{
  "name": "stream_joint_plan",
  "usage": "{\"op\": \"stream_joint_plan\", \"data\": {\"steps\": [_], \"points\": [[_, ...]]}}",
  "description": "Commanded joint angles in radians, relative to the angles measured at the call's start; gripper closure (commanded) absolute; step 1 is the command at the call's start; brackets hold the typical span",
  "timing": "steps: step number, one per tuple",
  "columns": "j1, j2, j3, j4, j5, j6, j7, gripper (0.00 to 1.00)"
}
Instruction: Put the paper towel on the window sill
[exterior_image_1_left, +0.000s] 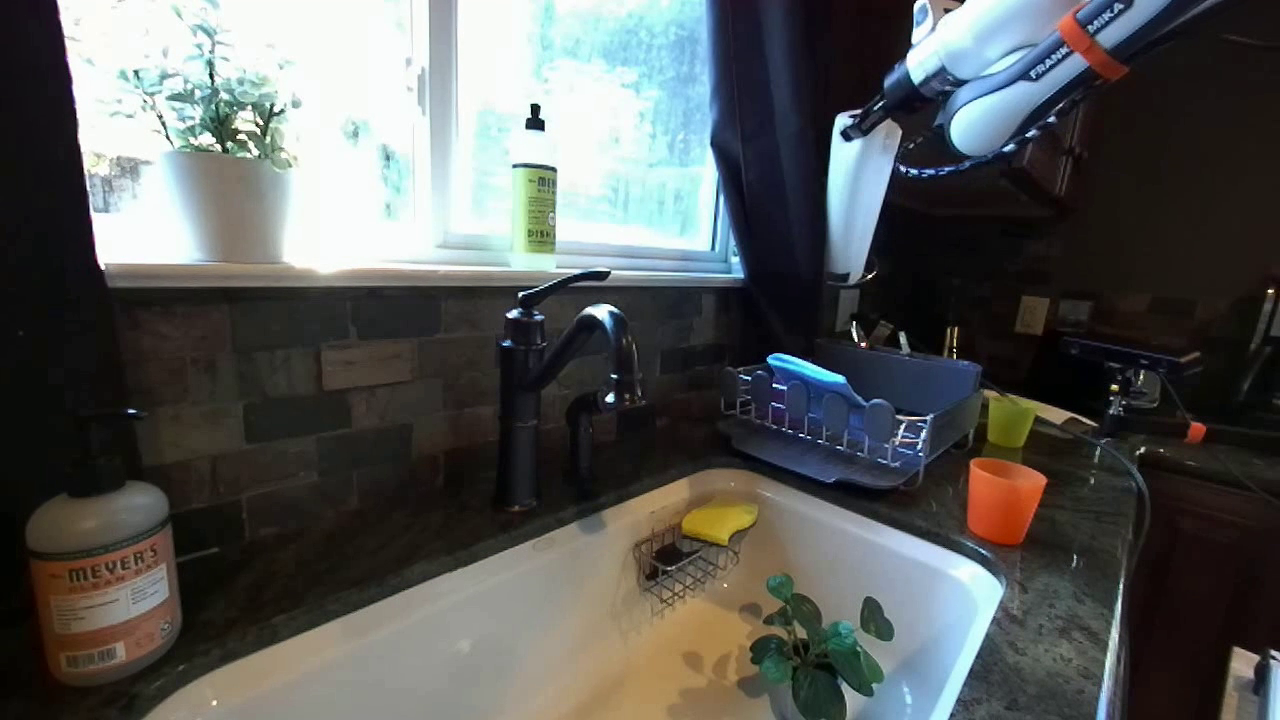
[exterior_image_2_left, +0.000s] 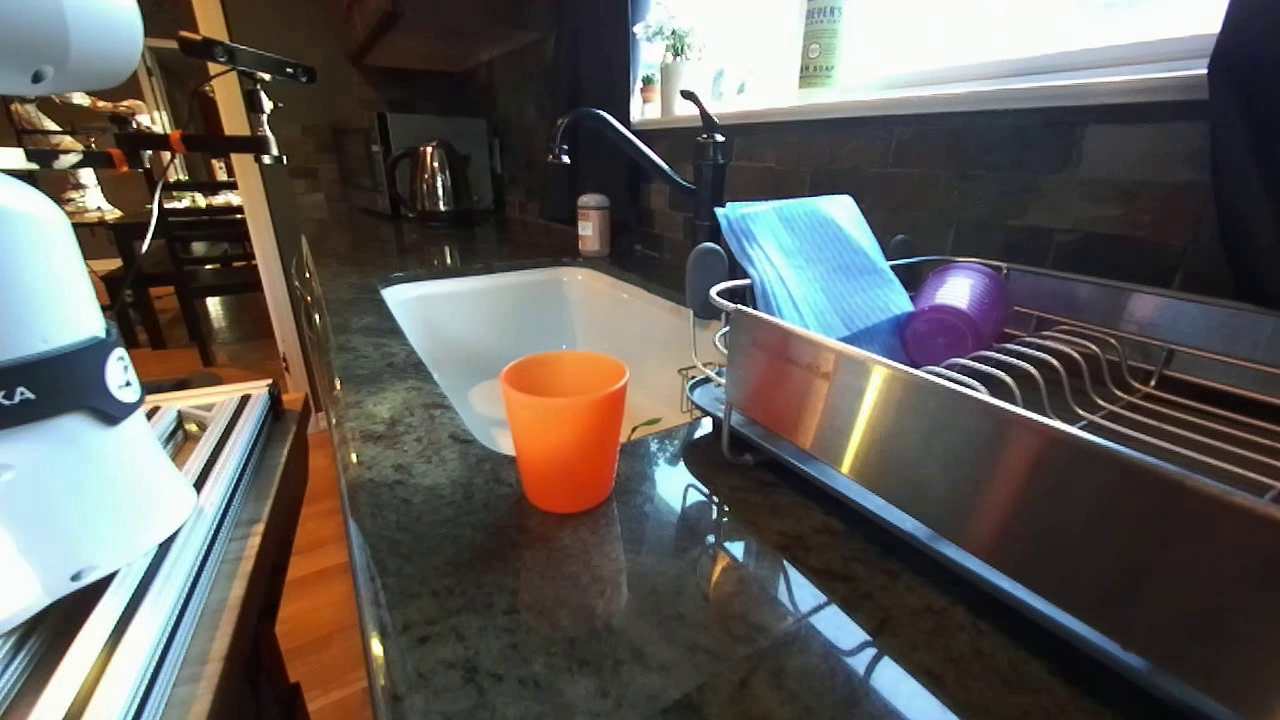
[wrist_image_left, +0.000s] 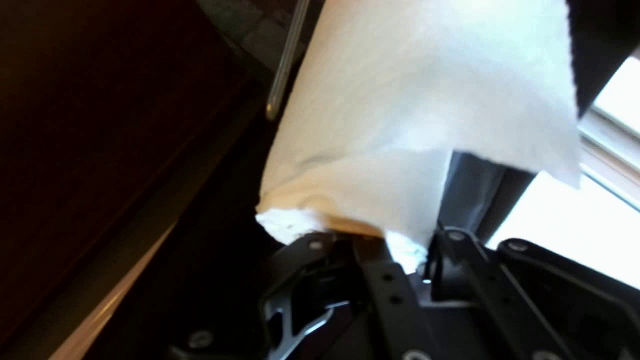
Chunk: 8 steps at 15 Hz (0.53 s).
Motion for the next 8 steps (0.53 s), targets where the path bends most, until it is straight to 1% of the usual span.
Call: {"op": "stream_joint_plan", "data": {"steps": [1,3,4,6,7,8], "points": [[0.14,-0.016,-0.039,-0.066,0.08,0.043,0.048,0.95],[0.239,-0.016,-0.071,-0.084,0.139,0.035,0.081,0.95],[0.313,-0.021,-0.106,-0.097,0.217,0.028,0.04,0.95],[0.39,-0.039,-0.122,-0.107,0.296,0.01,0.04,0.95],[0.466,-0.045,-0.178,-0.106,0.287,0.002,0.077,0.95],[0.516,-0.054,-0.209,-0.113,0.309,-0.001,0.075,0.95]]}}
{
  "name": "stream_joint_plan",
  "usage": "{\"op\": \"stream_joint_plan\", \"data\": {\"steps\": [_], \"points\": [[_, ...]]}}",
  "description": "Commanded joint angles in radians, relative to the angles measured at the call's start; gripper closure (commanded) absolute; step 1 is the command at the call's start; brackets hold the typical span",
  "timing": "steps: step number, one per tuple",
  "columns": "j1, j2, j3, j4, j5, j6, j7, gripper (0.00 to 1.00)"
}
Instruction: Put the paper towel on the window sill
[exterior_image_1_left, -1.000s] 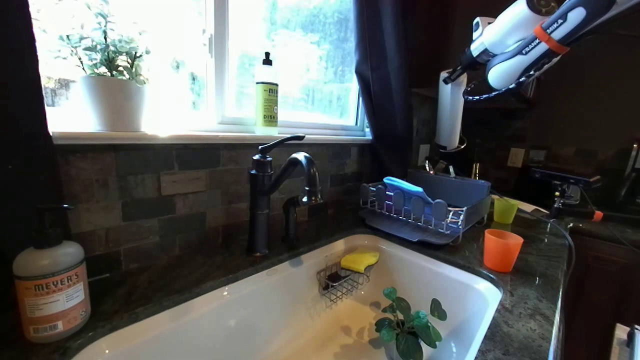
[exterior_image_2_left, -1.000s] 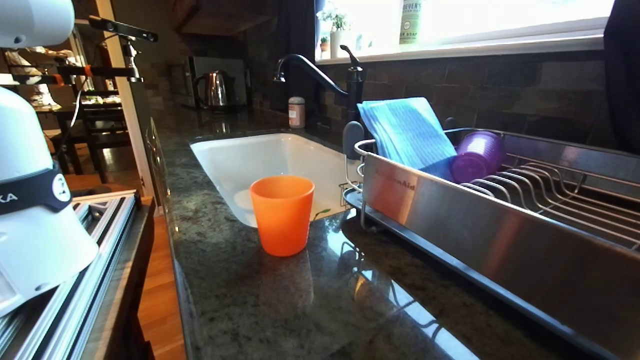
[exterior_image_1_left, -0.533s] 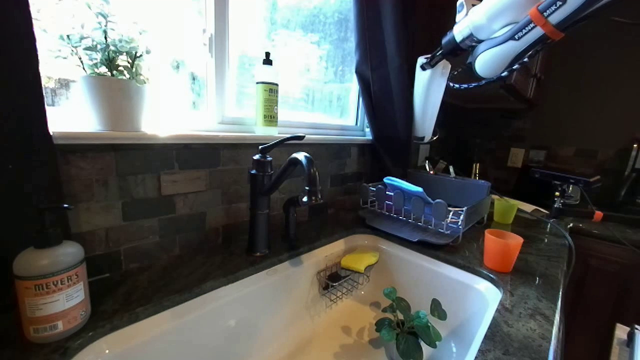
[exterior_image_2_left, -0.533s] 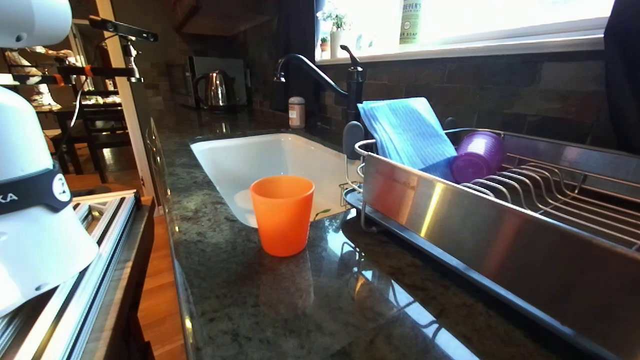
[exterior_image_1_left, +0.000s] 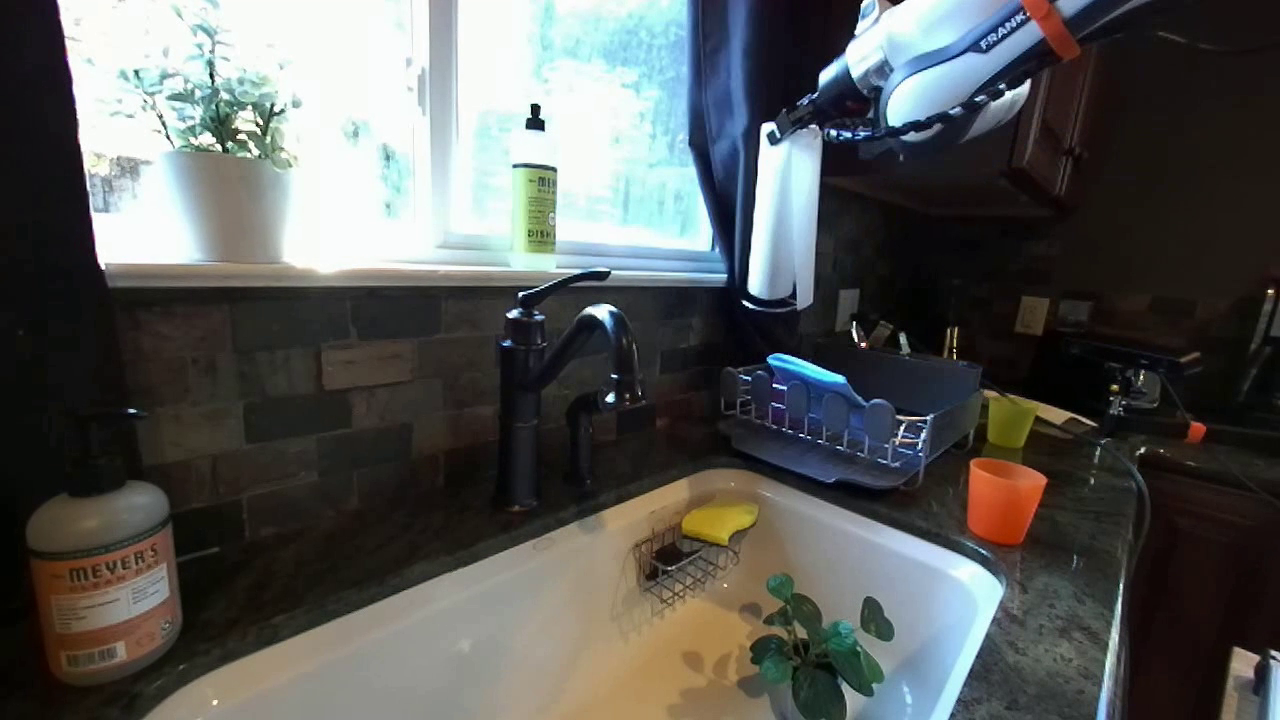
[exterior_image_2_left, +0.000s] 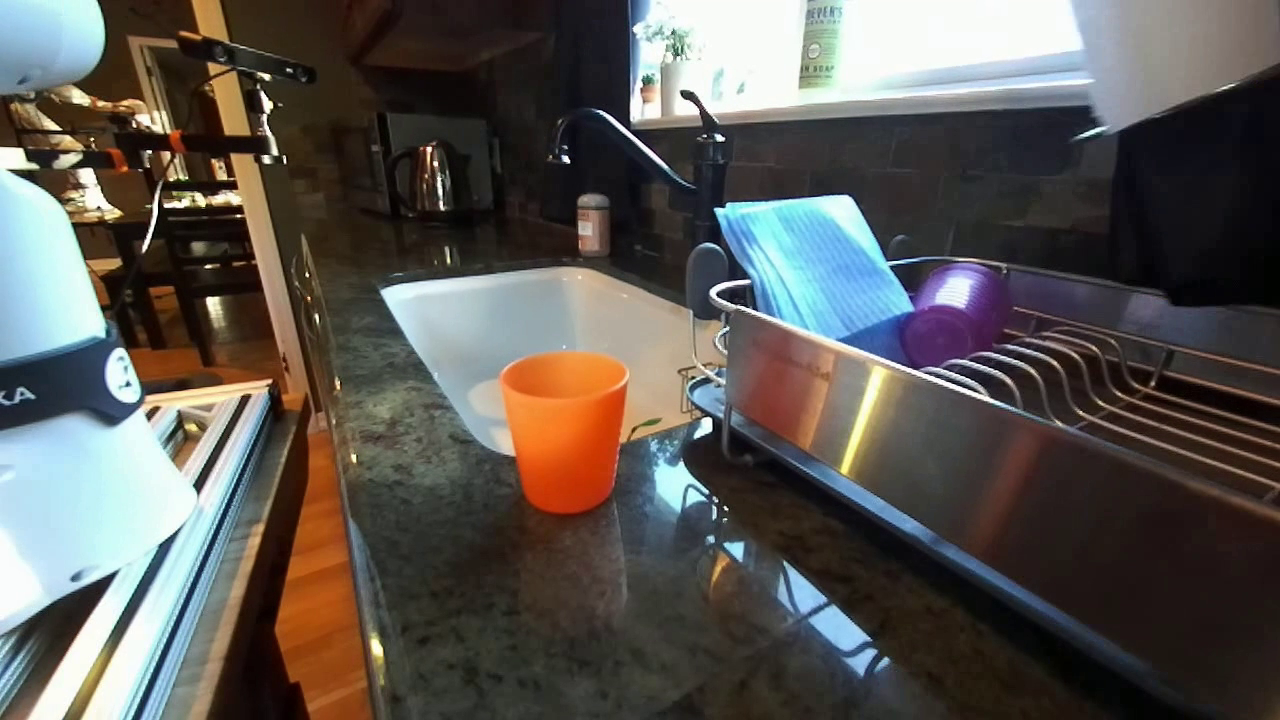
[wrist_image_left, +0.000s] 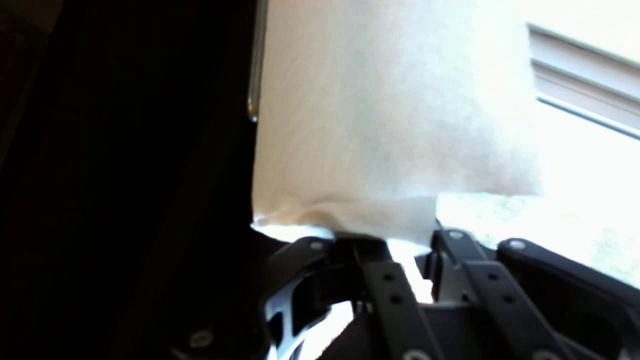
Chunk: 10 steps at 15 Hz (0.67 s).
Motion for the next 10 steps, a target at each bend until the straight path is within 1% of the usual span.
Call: {"op": "stream_joint_plan", "data": {"steps": [1,2,3,4,5,6,8,10], "points": [[0.19,-0.06,-0.13,-0.045,0.07,-0.002,0.025,0.95],[0.234,-0.076,-0.171,-0.061,0.08,0.002,0.029,0.95],[0.305,-0.094,-0.23,-0.079,0.094,-0.001,0.029,0.95],[0.373,-0.122,-0.297,-0.098,0.102,-0.003,0.024,0.95],[0.467,-0.158,-0.383,-0.119,0.109,-0.013,0.012,0.95],[0.534,-0.207,-0.436,-0.15,0.113,-0.036,0.007,0.95],[0.681,-0.323,-0.563,-0.207,0.102,-0.085,-0.026,0.95],[0.825,-0.42,-0.711,-0.203,0.102,-0.155,-0.098,0.95]]}}
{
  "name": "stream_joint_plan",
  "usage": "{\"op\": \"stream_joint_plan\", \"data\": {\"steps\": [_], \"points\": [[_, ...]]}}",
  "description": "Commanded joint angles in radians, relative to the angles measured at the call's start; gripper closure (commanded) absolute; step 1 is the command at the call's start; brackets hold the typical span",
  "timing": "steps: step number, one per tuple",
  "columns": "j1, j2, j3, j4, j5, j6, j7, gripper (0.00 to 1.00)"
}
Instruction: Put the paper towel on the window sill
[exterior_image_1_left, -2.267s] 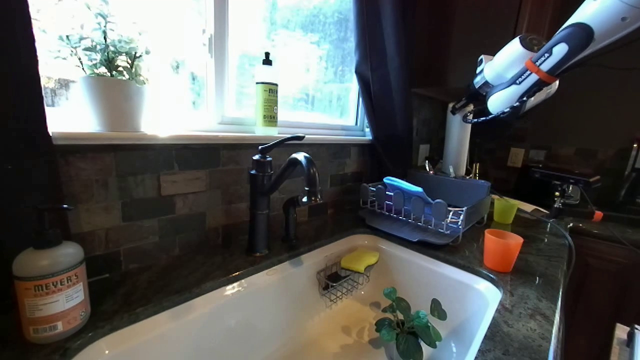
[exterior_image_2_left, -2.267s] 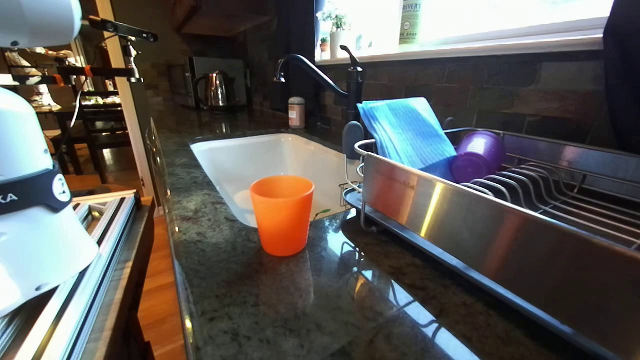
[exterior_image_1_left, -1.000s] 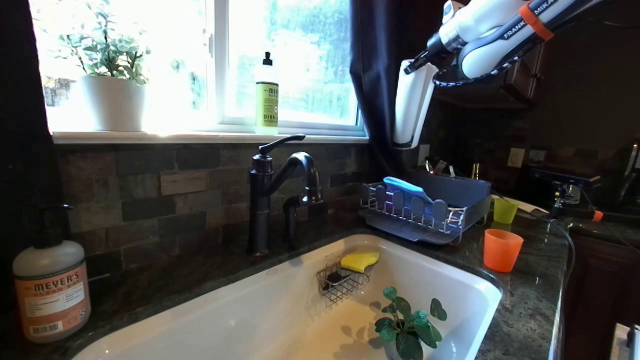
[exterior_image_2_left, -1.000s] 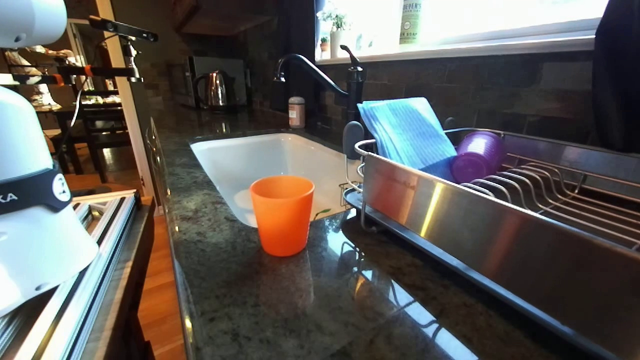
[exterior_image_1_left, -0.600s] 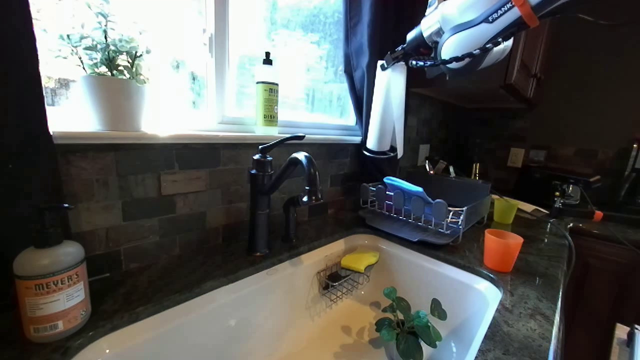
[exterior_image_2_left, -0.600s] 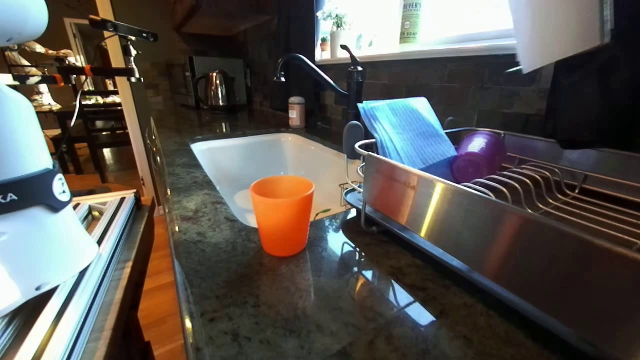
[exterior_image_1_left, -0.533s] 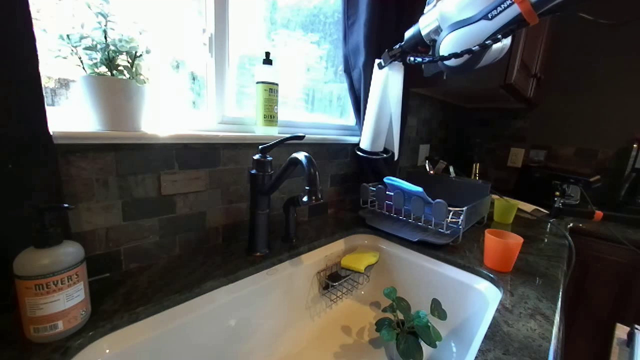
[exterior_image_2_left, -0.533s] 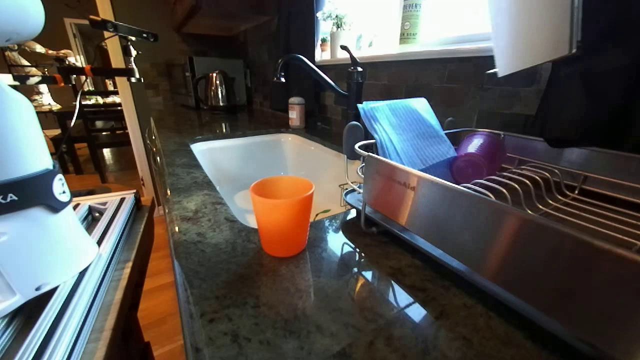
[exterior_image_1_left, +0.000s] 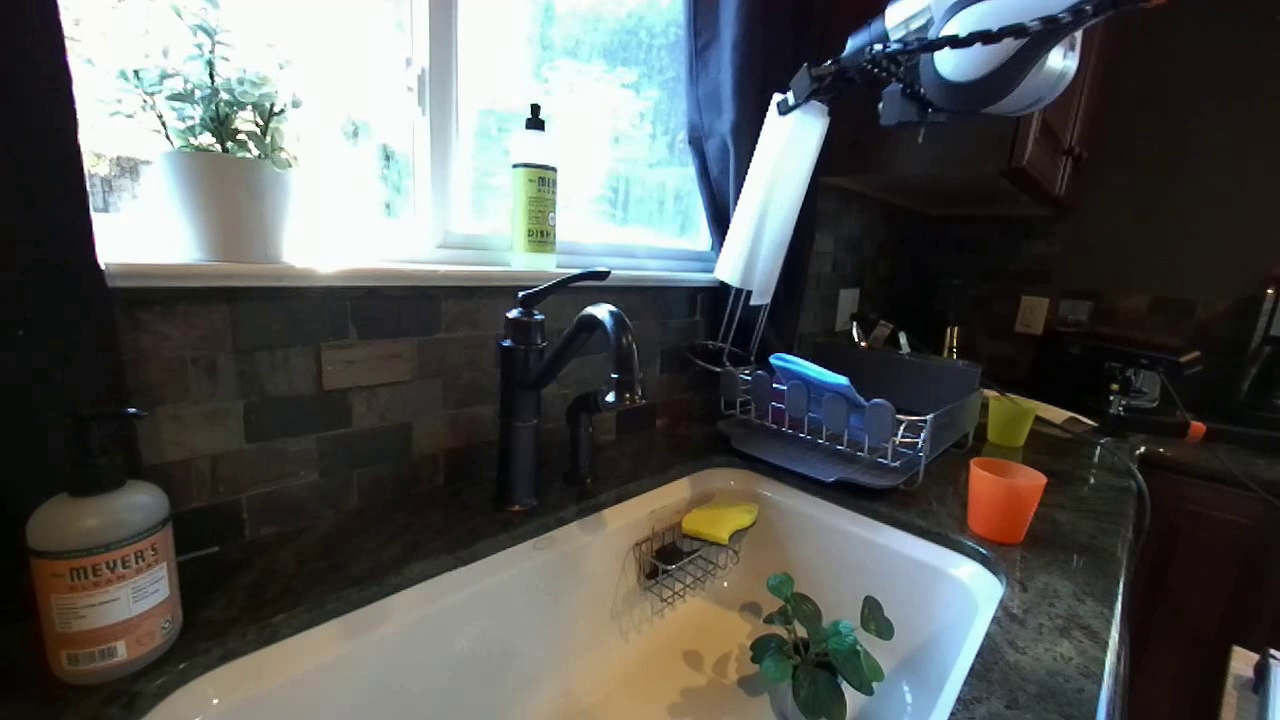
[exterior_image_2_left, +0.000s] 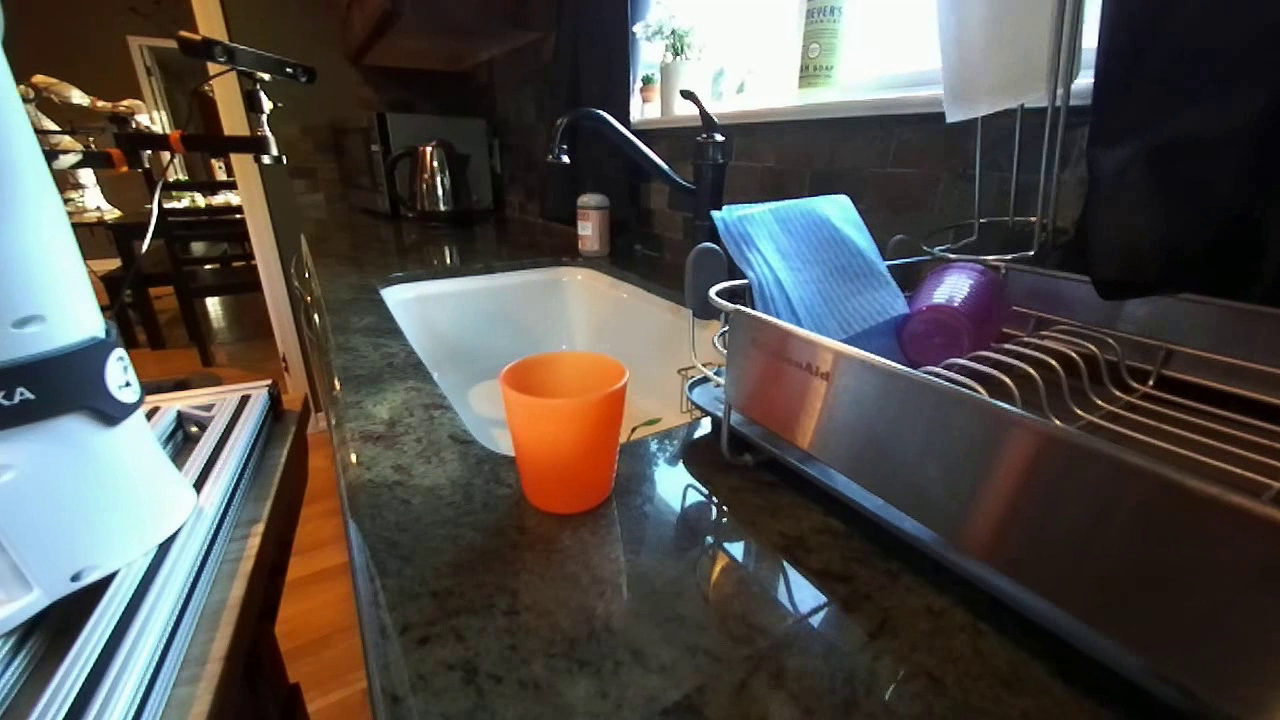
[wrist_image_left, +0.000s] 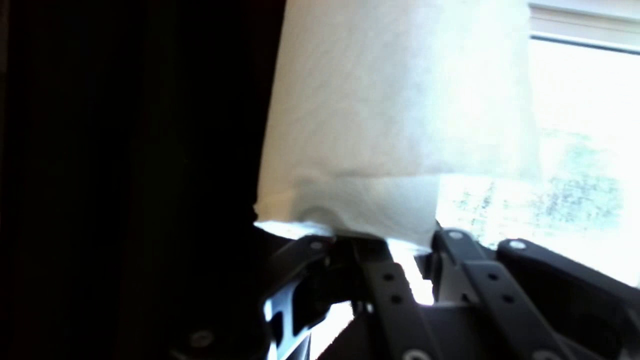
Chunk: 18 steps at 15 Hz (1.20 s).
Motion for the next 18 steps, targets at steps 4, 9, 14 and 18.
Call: {"op": "stream_joint_plan", "data": {"steps": [4,9,14,18], "points": [[0.362,-0.369,-0.383,0.026,0.007,-0.315,-0.259,0.95],[0.363,-0.382,-0.459,0.129,0.204,-0.471,-0.48,0.95],[0.391,-0.354,-0.523,0.189,0.274,-0.548,-0.553,0.95],[0.466,-0.374,-0.587,0.213,0.319,-0.546,-0.622,0.95]]}}
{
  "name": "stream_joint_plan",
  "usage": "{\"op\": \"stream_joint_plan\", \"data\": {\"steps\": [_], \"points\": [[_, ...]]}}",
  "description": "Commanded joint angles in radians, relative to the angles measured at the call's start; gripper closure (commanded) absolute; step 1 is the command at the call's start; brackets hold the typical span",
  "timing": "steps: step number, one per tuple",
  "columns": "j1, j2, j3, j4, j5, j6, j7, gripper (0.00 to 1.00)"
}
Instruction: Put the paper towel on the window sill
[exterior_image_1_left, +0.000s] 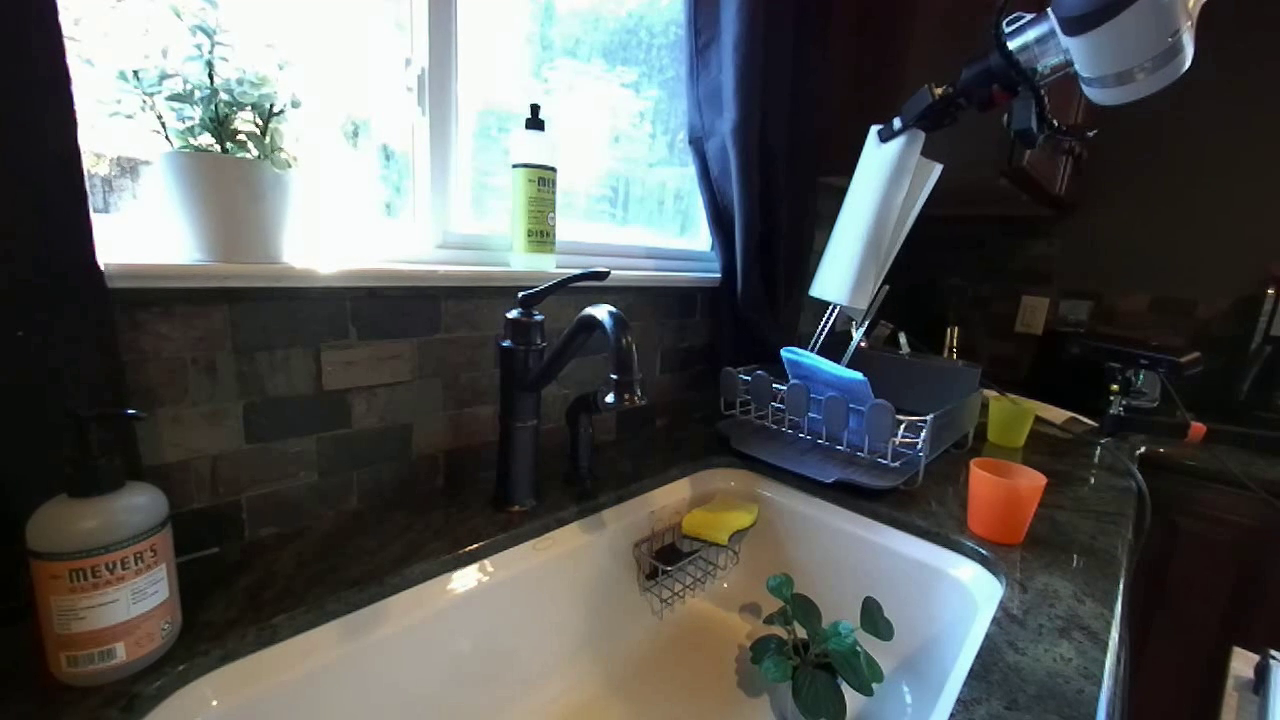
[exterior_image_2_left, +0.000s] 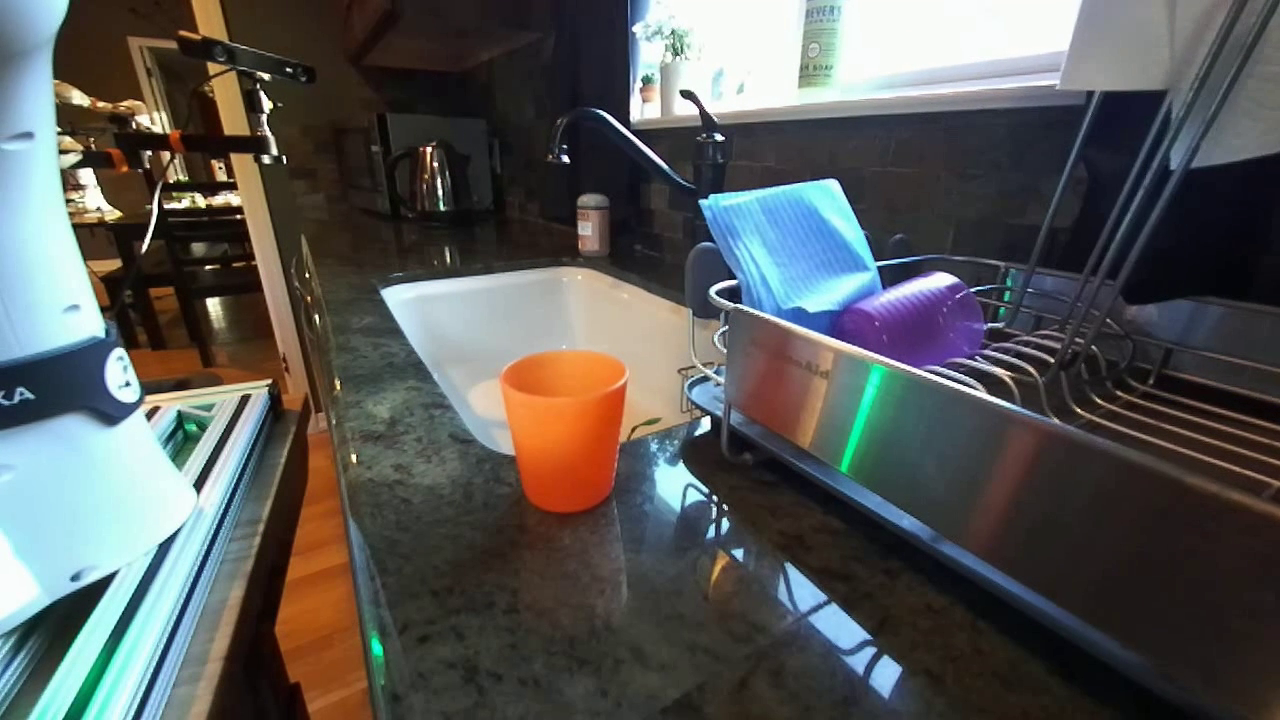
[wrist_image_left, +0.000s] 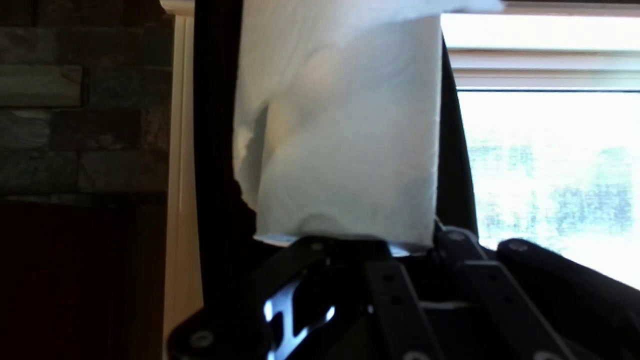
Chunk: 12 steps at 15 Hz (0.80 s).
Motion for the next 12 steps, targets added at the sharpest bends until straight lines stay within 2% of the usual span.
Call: {"op": "stream_joint_plan", "data": {"steps": [1,3,5,9,12], "points": [[0.075,-0.004,-0.057,0.046,0.056,-0.034,-0.071,0.95],[0.086,0.003,-0.058,0.071,0.054,-0.053,-0.081,0.95],[0.07,0.026,-0.03,0.114,0.047,-0.095,-0.068,0.95],[0.03,0.075,0.051,0.233,0.036,-0.214,-0.088,0.95],[0.01,0.119,0.126,0.328,0.046,-0.256,-0.123,0.95]]}}
